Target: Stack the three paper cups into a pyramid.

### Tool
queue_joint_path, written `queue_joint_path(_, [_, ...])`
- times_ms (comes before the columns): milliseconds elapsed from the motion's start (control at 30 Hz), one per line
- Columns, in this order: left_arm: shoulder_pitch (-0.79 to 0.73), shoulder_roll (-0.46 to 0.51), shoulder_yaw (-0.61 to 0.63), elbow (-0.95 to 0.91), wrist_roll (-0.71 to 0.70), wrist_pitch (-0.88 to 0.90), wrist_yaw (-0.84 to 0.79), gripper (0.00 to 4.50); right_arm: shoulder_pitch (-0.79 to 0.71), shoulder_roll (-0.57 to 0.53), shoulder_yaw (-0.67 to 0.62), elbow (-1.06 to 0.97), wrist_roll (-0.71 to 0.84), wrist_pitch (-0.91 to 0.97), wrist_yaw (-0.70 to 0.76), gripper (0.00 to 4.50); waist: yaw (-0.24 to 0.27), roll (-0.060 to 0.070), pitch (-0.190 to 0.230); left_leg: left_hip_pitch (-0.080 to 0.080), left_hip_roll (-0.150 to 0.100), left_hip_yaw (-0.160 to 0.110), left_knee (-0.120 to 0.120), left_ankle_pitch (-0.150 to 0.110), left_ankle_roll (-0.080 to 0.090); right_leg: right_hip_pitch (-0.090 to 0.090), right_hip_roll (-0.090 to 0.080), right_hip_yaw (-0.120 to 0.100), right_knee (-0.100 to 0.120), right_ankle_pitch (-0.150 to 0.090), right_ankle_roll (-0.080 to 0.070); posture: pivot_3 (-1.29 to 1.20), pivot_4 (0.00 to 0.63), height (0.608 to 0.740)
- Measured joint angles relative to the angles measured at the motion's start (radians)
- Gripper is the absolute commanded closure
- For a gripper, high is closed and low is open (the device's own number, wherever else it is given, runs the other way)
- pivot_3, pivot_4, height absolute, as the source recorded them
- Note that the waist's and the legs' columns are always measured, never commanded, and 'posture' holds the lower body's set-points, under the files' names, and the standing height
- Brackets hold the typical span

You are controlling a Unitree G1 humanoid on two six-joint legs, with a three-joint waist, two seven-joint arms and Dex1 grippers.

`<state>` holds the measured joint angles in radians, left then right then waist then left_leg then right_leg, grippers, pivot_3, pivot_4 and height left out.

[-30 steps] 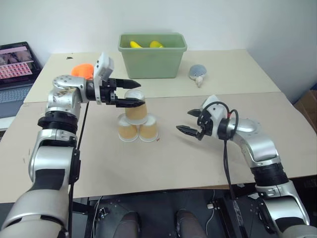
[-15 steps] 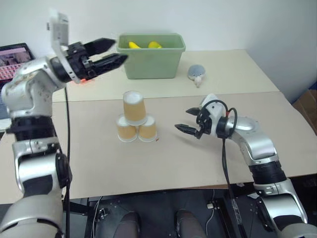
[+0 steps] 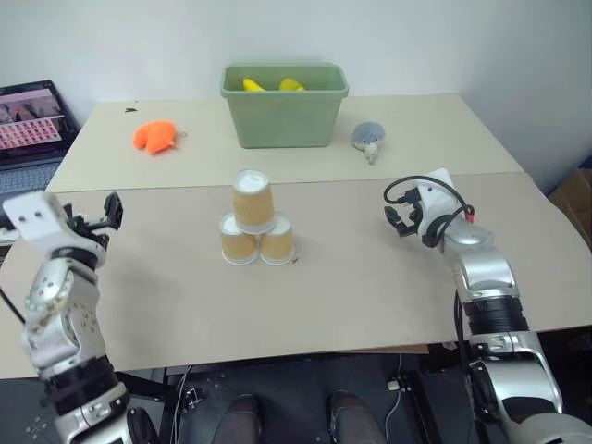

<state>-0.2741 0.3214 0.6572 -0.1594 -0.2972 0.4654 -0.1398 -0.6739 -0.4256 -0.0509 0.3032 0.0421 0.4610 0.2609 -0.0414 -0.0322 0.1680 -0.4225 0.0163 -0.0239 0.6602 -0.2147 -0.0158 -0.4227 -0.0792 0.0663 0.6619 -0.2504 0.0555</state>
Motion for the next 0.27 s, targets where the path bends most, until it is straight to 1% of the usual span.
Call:
queue_joint_path(100, [0.049, -0.025, 0.000, 0.008, 0.002, -0.064, 0.024, 0.08, 0.002, 0.043, -0.027, 0.007, 0.018, -0.047, -0.027, 0.00, 0.002, 0.000, 0.000, 0.000, 0.000, 0.000, 0.000, 0.000, 0.000, 0.001, 0.000, 0.000, -0.001, 0.000, 0.000, 0.00, 0.150, 0.732])
queue_joint_path(267, [0.074, -0.060, -0.002, 0.087, -0.001, -0.173, 0.055, 0.08, 0.021, 0.101, -0.076, 0.030, 0.065, -0.086, -0.022, 0.00, 0.004, 0.000, -0.001, 0.000, 0.000, 0.000, 0.000, 0.000, 0.000, 0.001, 0.000, -0.001, -0.001, 0.000, 0.000, 0.00, 0.150, 0.732])
